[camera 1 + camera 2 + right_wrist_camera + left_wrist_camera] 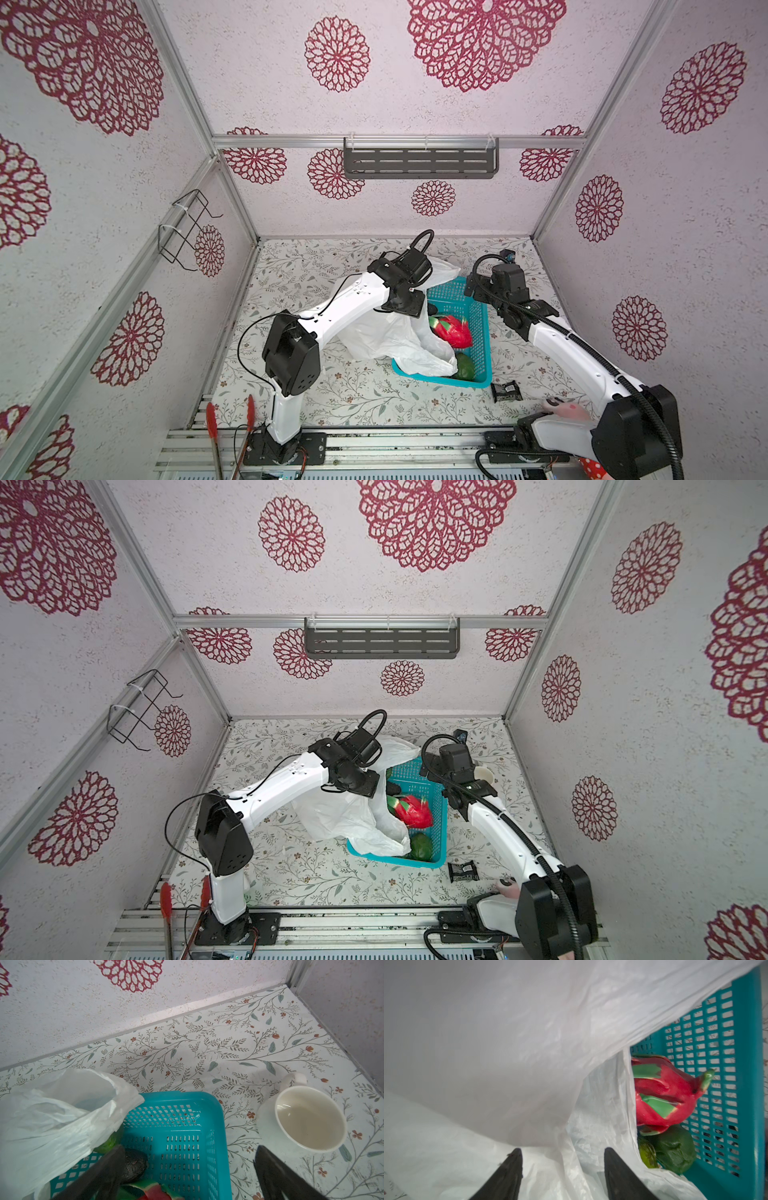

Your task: Place the fruits into the plastic bag

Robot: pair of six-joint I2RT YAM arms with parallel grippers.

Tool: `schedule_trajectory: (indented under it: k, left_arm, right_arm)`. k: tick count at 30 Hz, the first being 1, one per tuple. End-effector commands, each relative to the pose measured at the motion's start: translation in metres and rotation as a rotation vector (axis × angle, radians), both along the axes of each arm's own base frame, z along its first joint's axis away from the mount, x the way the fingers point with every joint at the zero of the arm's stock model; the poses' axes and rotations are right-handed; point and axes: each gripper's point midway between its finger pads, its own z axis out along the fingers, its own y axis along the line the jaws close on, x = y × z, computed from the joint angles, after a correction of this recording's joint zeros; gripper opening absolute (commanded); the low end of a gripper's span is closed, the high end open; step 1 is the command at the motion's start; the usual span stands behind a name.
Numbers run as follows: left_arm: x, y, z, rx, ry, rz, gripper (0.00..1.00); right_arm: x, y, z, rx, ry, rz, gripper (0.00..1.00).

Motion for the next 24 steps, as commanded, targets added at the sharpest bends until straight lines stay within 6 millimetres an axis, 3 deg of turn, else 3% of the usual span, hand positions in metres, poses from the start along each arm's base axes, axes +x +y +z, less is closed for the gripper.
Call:
schedule_trajectory:
  k: [1,5,7,12,14,19,24]
  left_arm:
    - [-0.013,0.012,-0.027,0.171,0.044,-0.021,0.62]
    - [-0.017,0.012,-0.034,0.208,0.063,-0.014,0.62]
    - [-0.017,0.016,-0.034,0.227,0.060,0.009,0.54]
    - [-0.015,0.015,-0.024,0.205,-0.001,0.025,0.13]
    - [-0.011,0.014,-0.013,0.180,-0.036,0.030,0.04]
    - [-0.002,0.003,0.037,0.005,-0.143,0.013,0.01]
    - [0.008,0.001,0.061,-0.253,-0.123,0.059,0.00]
  right_arm:
    - [0.005,0.001,0.020,0.029,-0.062,0.000,0.99]
    - [0.006,0.004,0.025,0.027,-0.072,0.016,0.99]
    - [0.005,0.003,0.026,0.022,-0.076,0.018,0.99]
    - [0.003,0.004,0.024,0.026,-0.076,0.027,0.99]
    - [0.001,0.004,0.025,0.024,-0.075,0.034,0.99]
    - [-0.001,0.017,0.034,0.033,-0.090,0.115,0.98]
    - [-0.015,0.068,0.052,0.139,-0.153,0.395,0.97]
